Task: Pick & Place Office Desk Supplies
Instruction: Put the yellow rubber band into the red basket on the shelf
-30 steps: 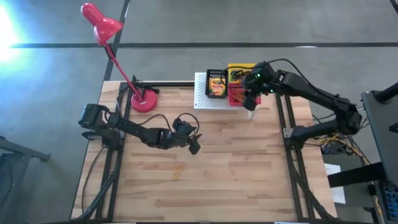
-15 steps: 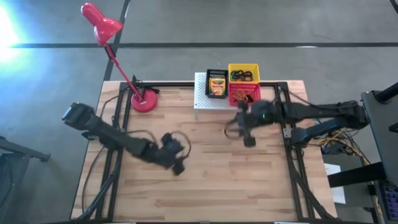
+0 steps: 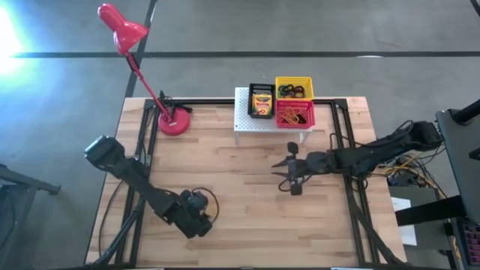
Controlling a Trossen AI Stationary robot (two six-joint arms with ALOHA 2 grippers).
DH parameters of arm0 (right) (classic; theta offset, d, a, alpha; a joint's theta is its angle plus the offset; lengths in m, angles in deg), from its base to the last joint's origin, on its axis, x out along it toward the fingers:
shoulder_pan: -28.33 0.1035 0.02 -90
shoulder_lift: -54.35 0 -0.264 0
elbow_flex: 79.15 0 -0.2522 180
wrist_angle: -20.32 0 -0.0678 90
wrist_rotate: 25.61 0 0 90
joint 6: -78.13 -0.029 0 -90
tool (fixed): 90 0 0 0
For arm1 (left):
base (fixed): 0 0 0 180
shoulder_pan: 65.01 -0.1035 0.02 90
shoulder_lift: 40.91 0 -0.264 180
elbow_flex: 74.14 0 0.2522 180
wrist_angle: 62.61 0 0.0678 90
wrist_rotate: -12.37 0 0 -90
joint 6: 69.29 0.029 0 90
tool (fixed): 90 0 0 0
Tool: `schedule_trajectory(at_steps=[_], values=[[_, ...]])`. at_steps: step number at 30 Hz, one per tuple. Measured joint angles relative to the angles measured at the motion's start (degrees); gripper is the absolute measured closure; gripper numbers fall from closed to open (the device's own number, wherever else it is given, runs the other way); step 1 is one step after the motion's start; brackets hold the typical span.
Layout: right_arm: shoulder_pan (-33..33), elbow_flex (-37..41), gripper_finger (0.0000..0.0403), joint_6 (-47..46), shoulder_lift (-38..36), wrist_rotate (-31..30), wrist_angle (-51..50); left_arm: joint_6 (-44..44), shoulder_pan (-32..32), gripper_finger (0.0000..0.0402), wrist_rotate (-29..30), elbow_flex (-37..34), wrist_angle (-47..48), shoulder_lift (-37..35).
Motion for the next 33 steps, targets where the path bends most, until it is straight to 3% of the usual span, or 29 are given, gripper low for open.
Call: schedule_trajectory(at_steps=[7,14,17,27,33], values=[[0.0,9.57,0.0319,-0.23,0.04,-2.71,16.98,5.24,-1.84,0.0247,1.77,6.37,4.69,7.97],[-0.02,15.62,0.0331,-1.64,0.04,-2.73,26.61,12.25,-5.2,0.0347,8.71,8.52,8.44,9.23],[-0.01,17.64,0.0335,-3.83,0.04,-2.71,29.15,15.41,-8.26,0.039,7.74,9.87,8.72,8.88],[0.17,20.96,0.0325,-10.39,0.97,-2.07,31.08,51.93,-19.15,0.0393,6.57,22.31,0.4,7.42],[0.87,22.29,0.0326,-13.71,2.95,-2.99,32.27,63.46,-22.89,0.0393,5.7,26.77,-5.07,7.41]])
